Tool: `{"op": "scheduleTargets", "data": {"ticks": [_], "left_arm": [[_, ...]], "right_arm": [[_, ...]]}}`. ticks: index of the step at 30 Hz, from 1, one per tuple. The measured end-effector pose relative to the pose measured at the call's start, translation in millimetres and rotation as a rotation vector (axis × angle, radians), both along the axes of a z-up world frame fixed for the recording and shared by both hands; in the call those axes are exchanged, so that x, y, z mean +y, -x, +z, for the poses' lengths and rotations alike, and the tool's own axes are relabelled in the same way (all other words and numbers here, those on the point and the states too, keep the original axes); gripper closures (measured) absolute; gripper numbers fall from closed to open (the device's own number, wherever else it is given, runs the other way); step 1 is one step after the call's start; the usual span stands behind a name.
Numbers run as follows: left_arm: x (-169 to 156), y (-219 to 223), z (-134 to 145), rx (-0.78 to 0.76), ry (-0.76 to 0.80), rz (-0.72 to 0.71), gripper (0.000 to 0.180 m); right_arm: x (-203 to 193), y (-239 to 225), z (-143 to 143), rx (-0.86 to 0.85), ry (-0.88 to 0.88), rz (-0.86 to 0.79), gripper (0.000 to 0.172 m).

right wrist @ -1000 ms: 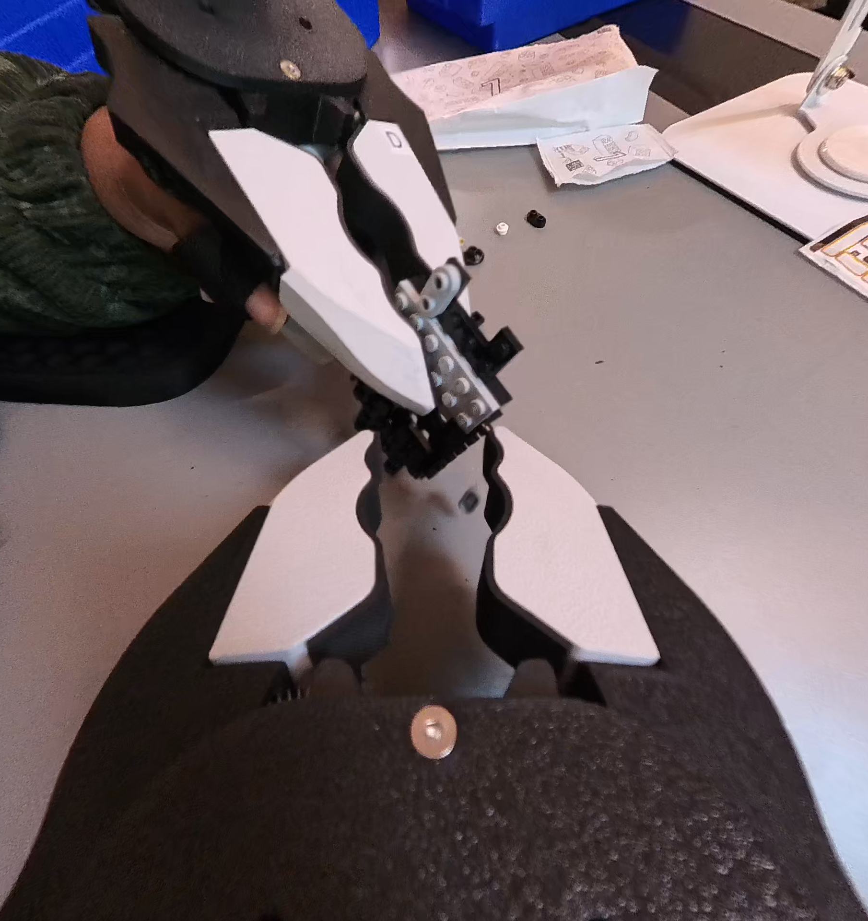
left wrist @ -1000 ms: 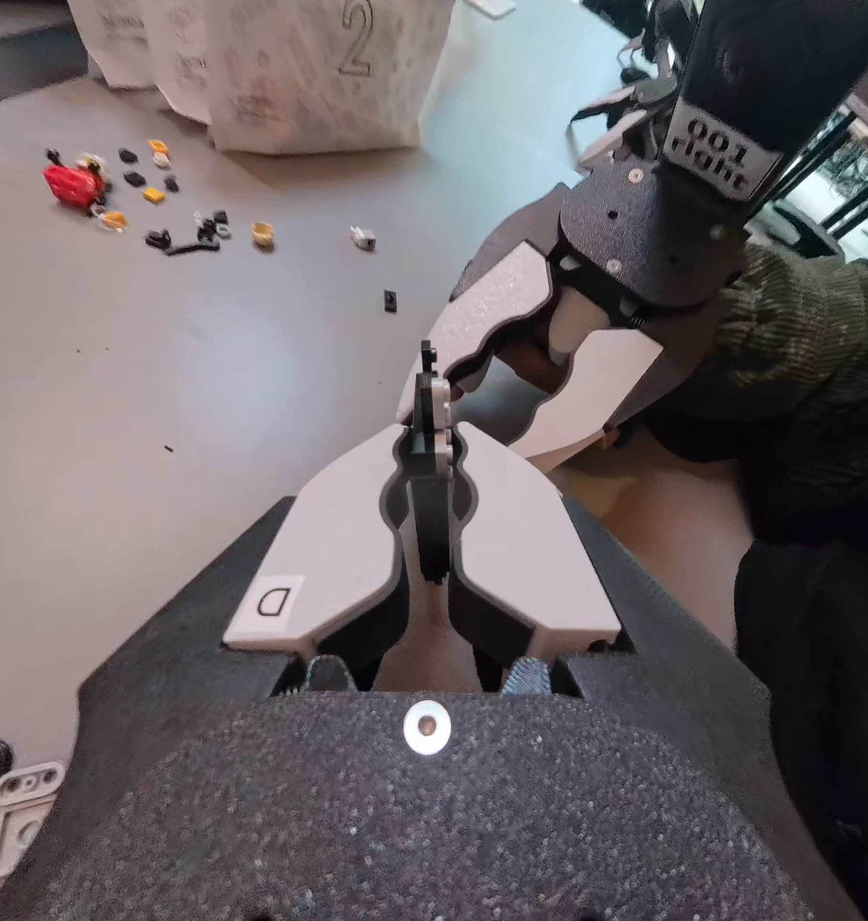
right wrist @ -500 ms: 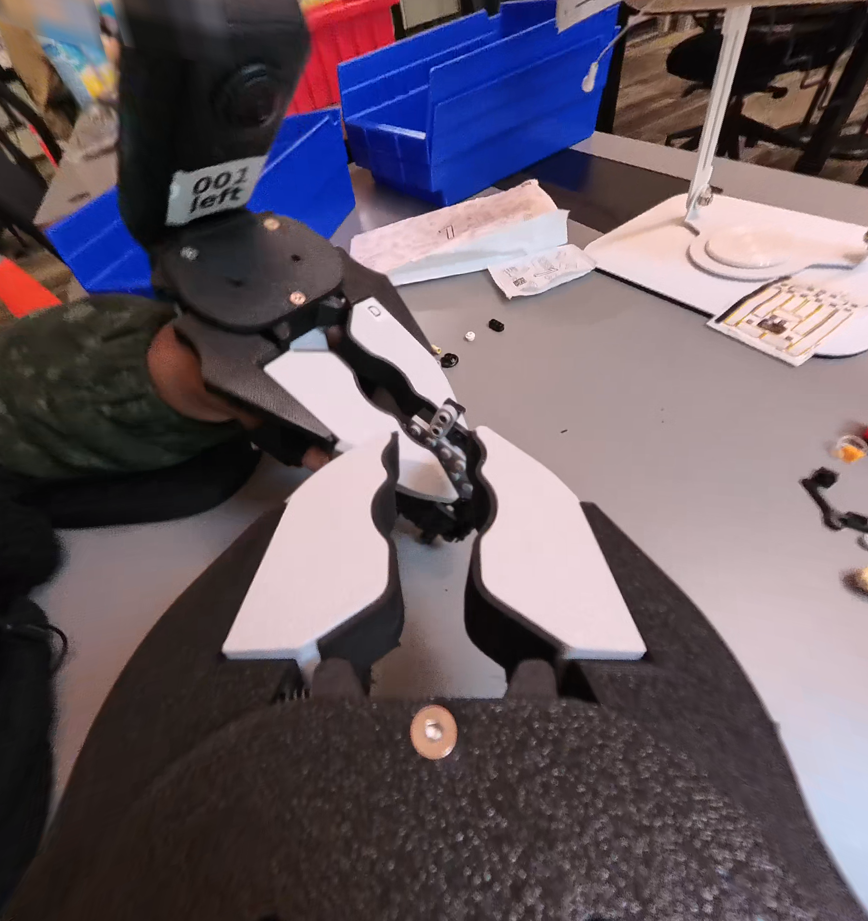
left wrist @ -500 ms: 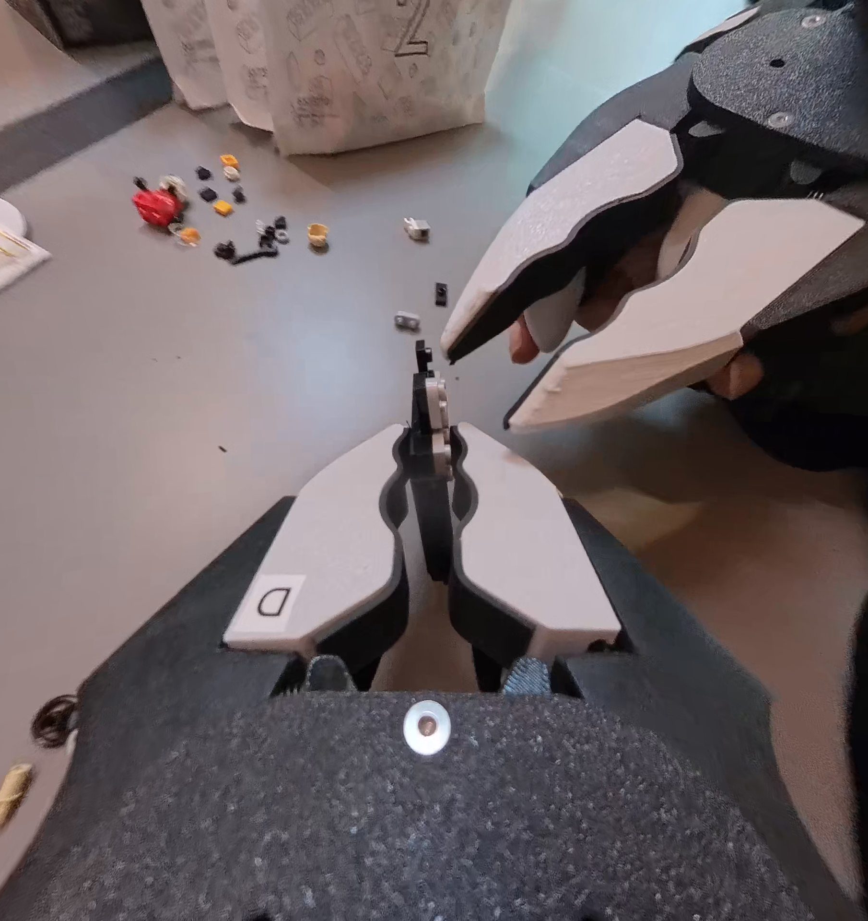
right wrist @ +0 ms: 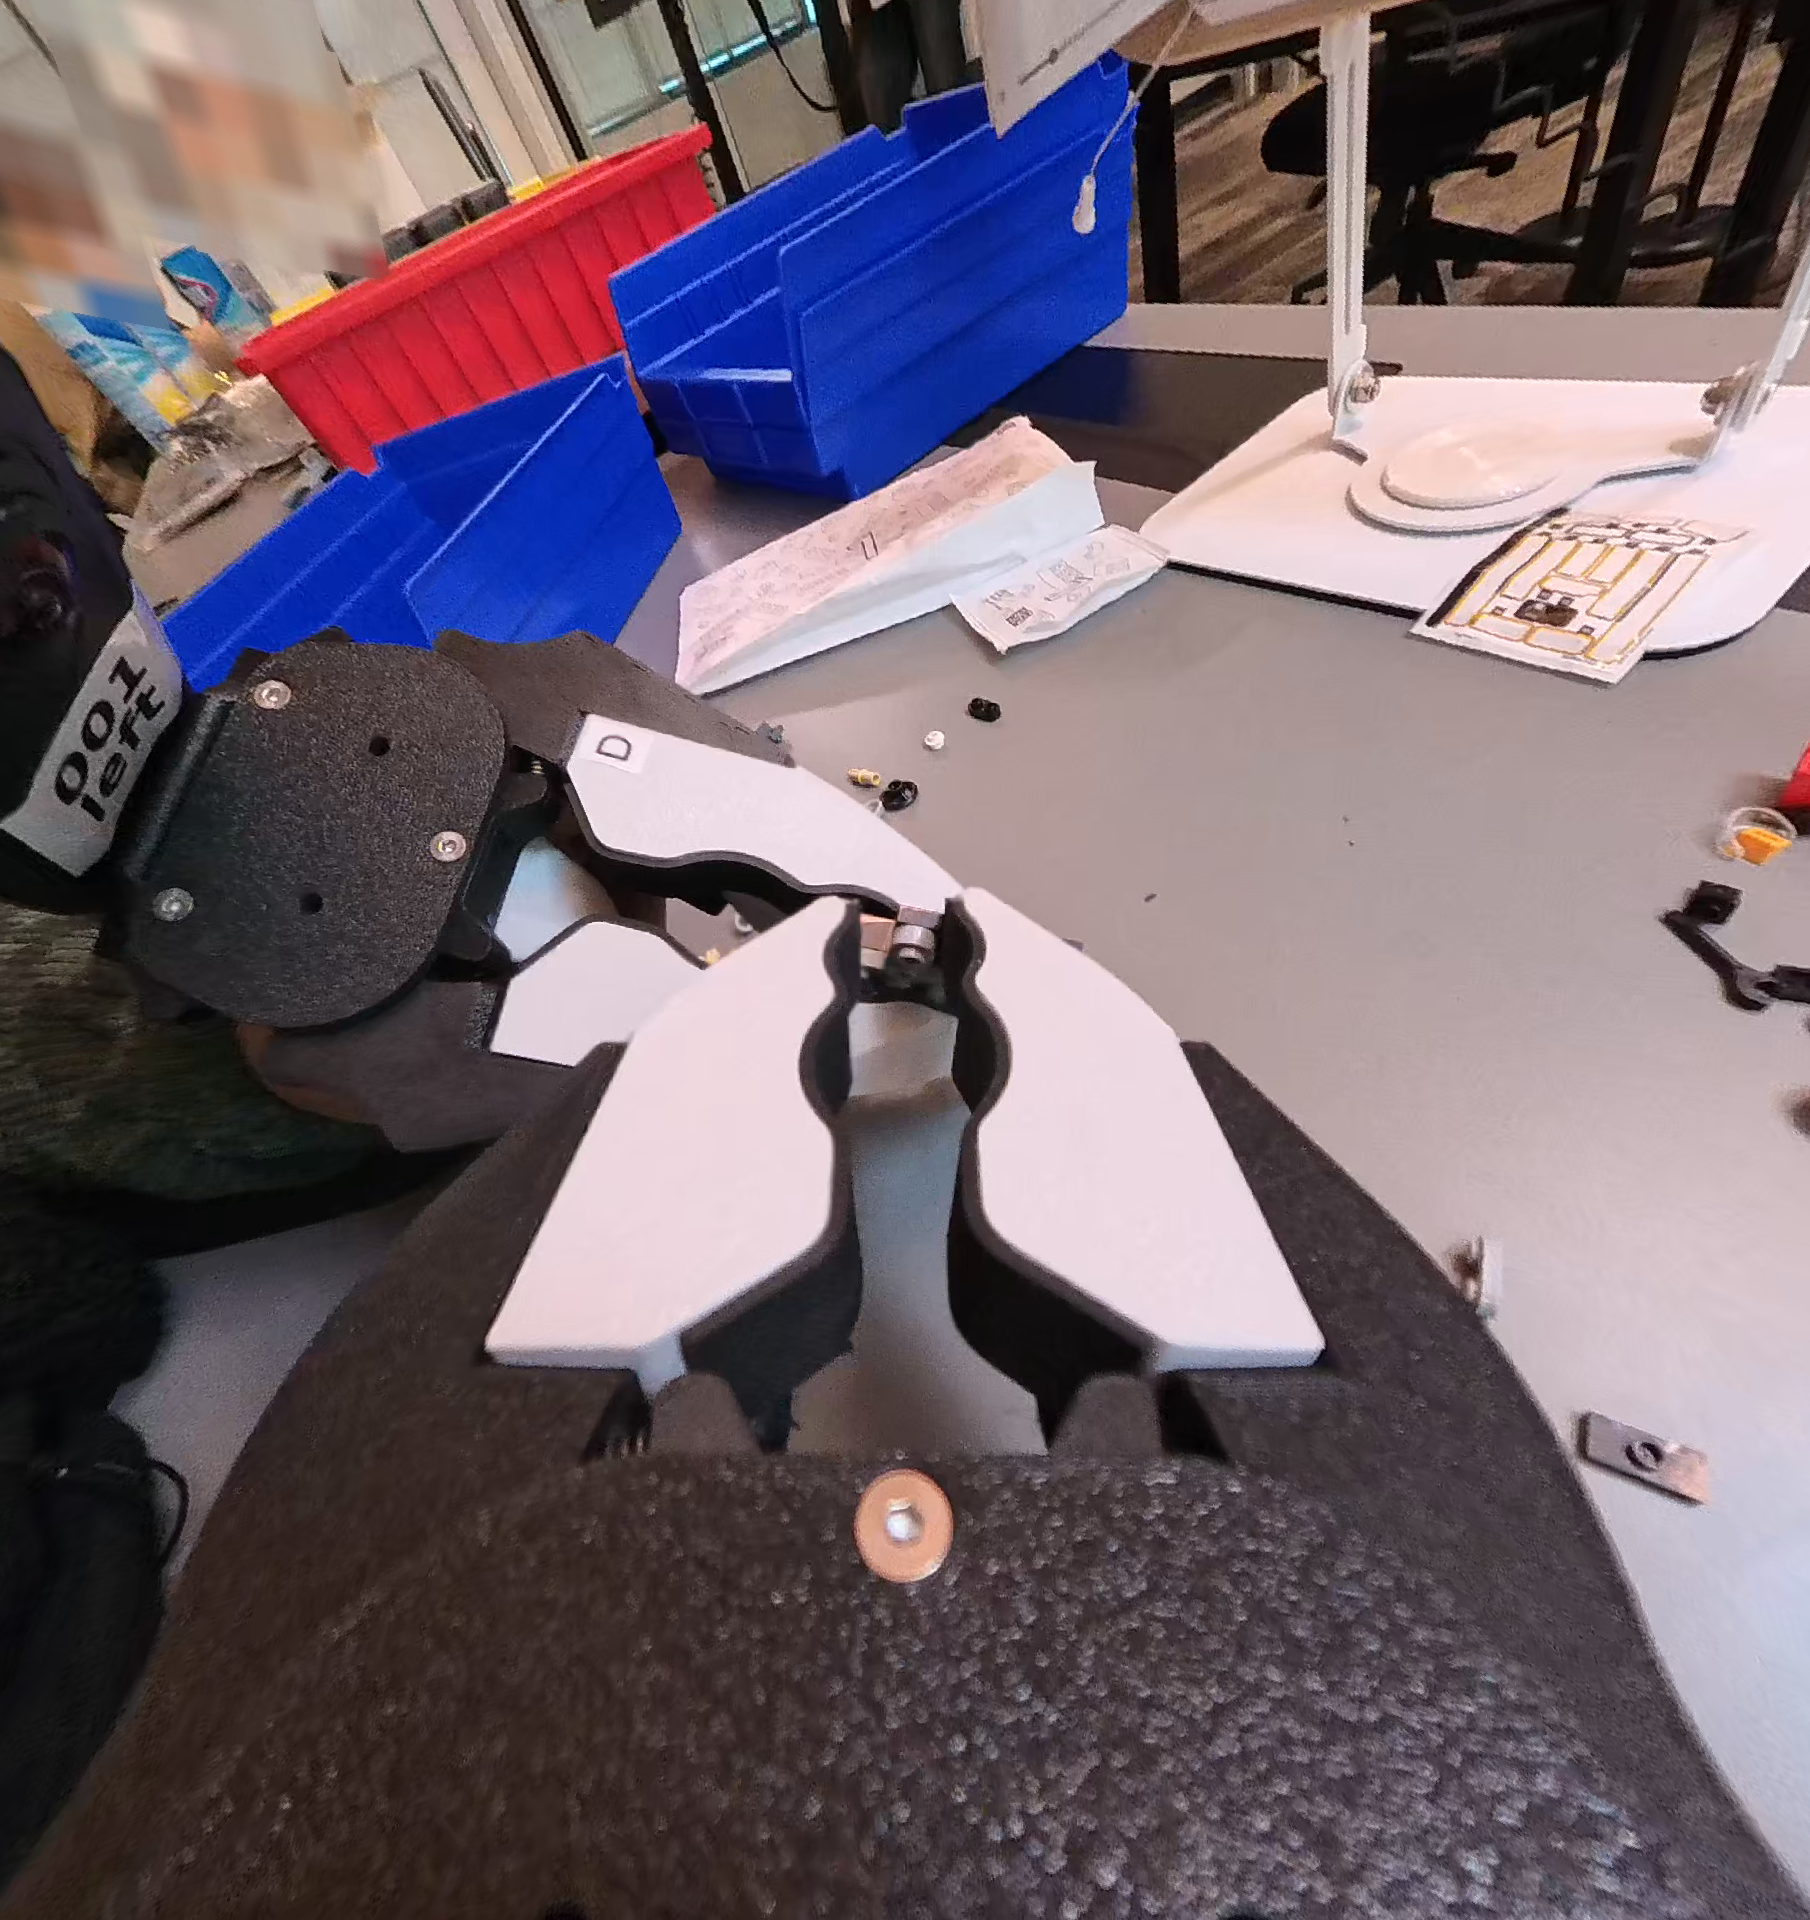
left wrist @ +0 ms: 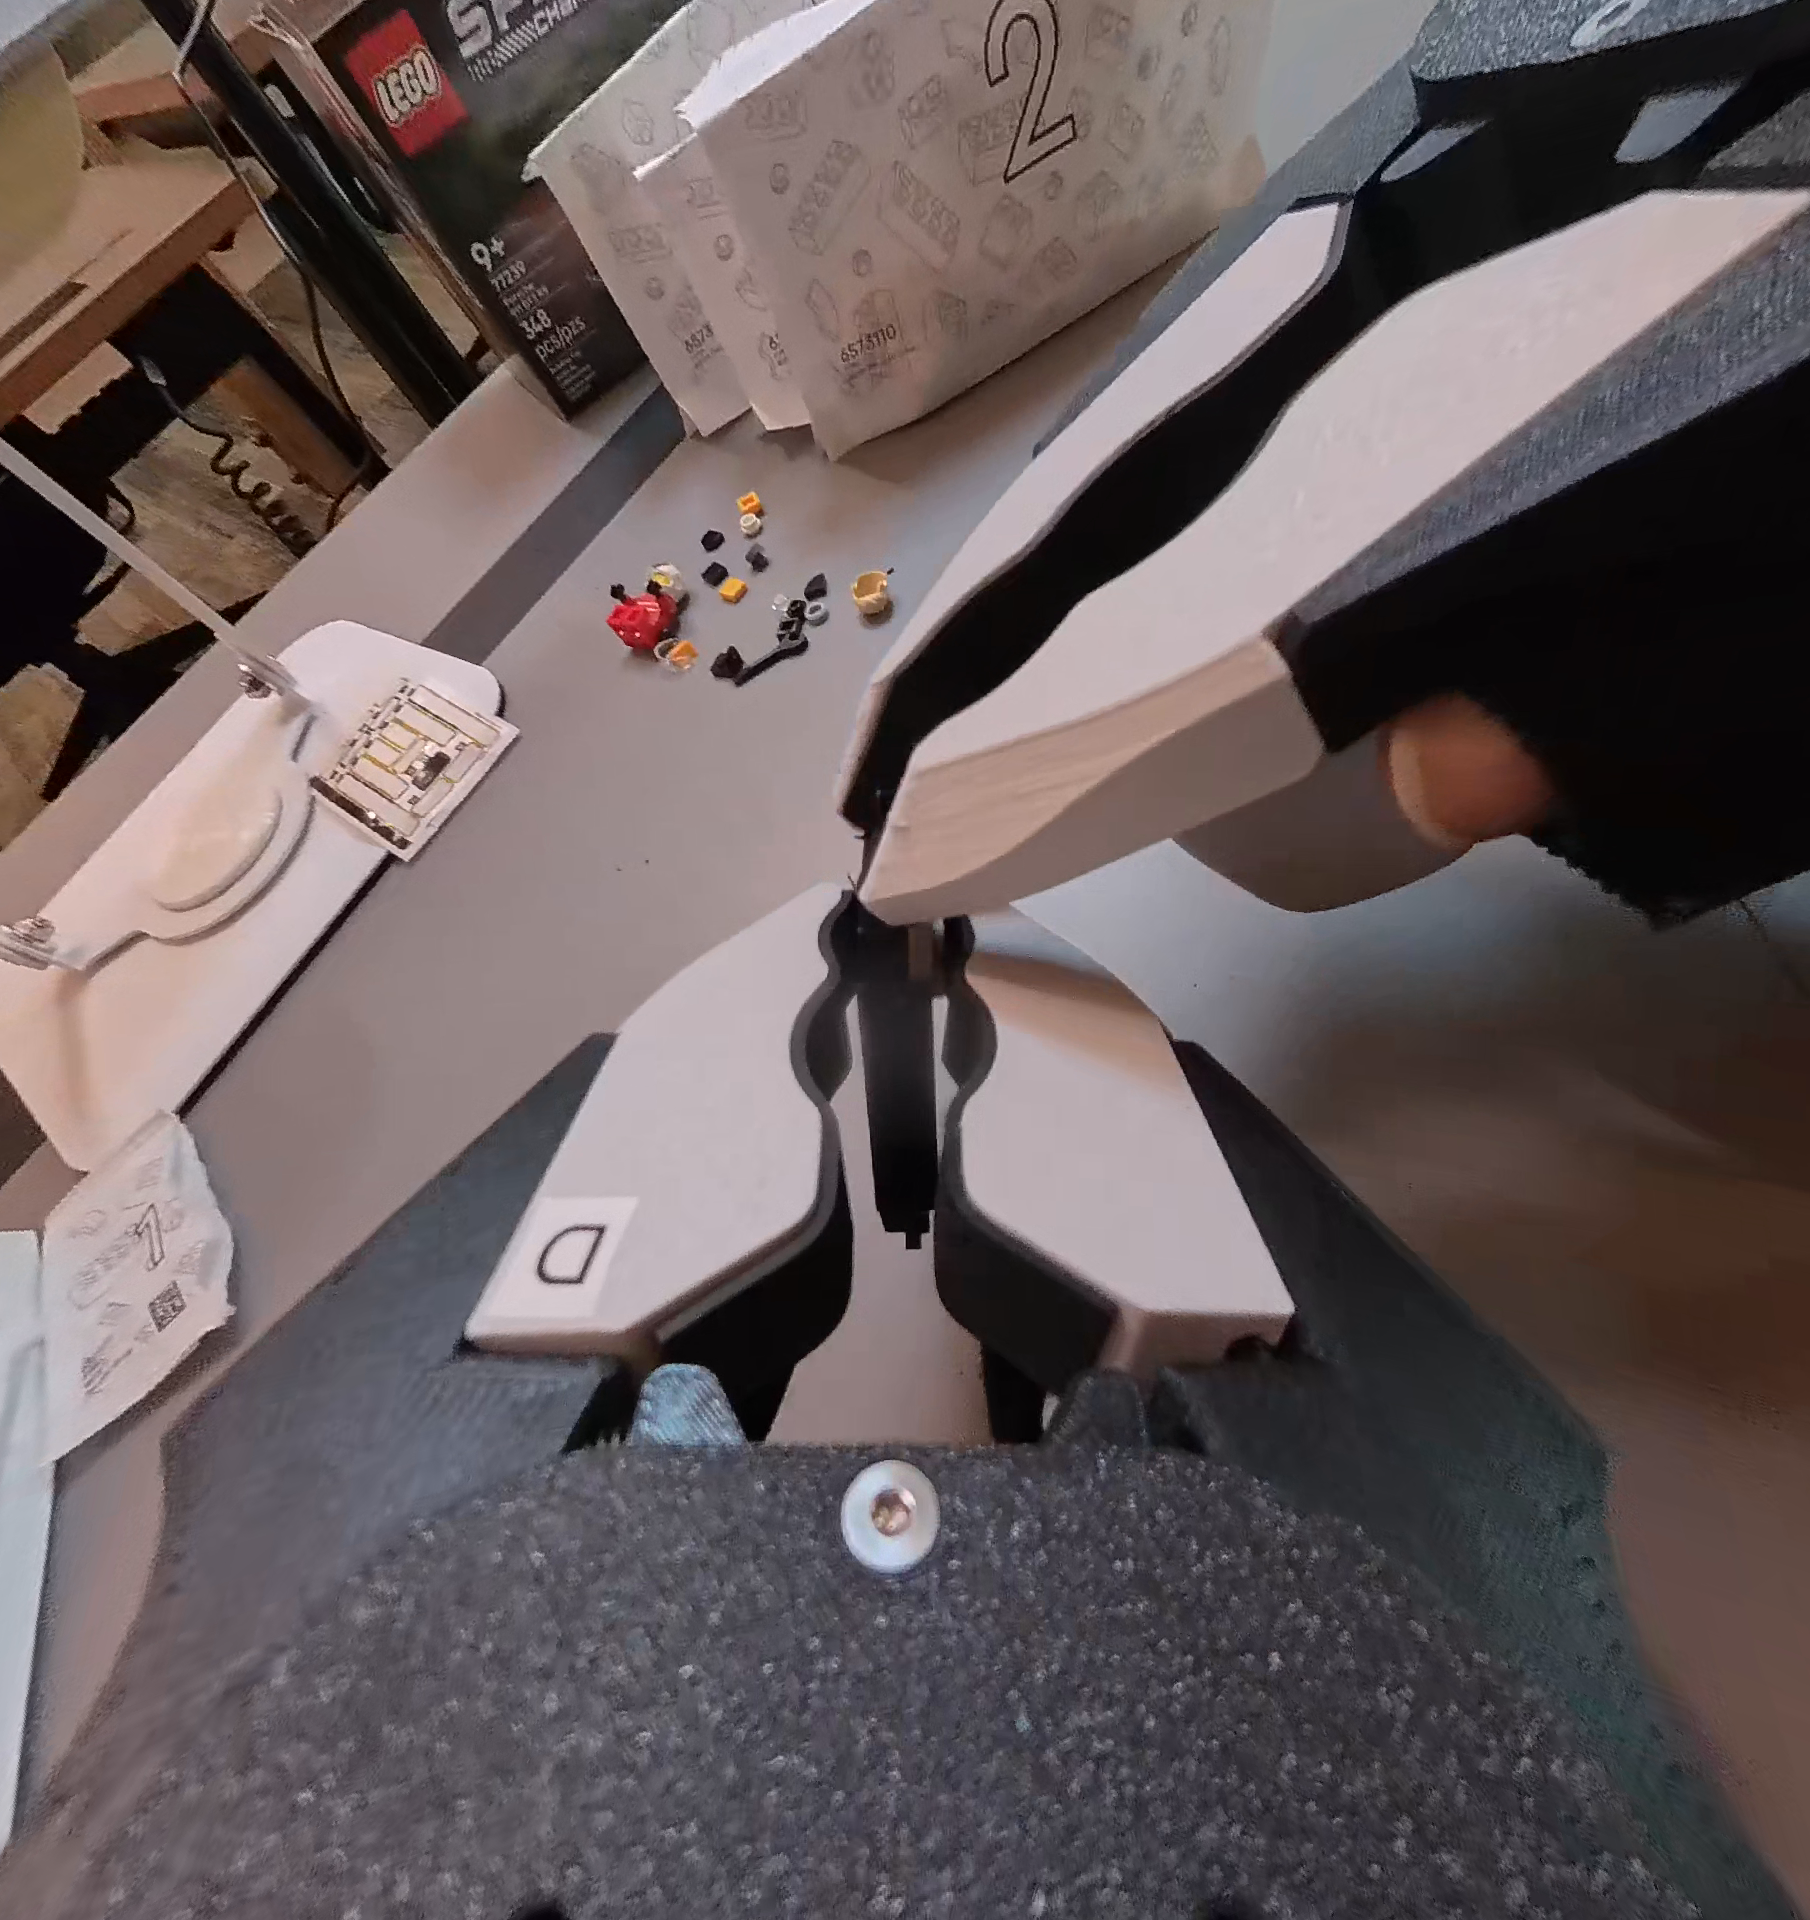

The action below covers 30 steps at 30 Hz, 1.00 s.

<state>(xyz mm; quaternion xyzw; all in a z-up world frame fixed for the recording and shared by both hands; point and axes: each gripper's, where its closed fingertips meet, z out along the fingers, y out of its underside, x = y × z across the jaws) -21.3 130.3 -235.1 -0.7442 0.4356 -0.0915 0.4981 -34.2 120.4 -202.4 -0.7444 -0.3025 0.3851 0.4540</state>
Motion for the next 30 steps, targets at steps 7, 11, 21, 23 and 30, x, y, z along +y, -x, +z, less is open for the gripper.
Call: {"op": "scheduleTargets", "data": {"ticks": [7,11,21,23,30], "left_arm": [[4.7,5.5,5.1,0.003,-0.037,0.022,0.168],[5.2,6.6,5.6,0.023,-0.055,0.021,0.168],[9.6,11.8,12.0,0.157,-0.186,0.04,0.167],[10.3,13.0,10.6,0.128,-0.134,0.037,0.166],[11.6,13.9,2.3,0.098,-0.056,0.029,0.165]], "right_arm": [[-0.8,-1.5,4.6,0.004,-0.02,0.0,0.155],[-1.4,0.5,4.3,0.002,-0.029,0.009,0.158],[-2.3,-0.8,5.6,0.053,-0.034,0.022,0.165],[-1.9,0.3,4.4,0.053,-0.05,0.011,0.165],[0.2,0.2,-3.7,0.047,-0.04,-0.001,0.165]]}}
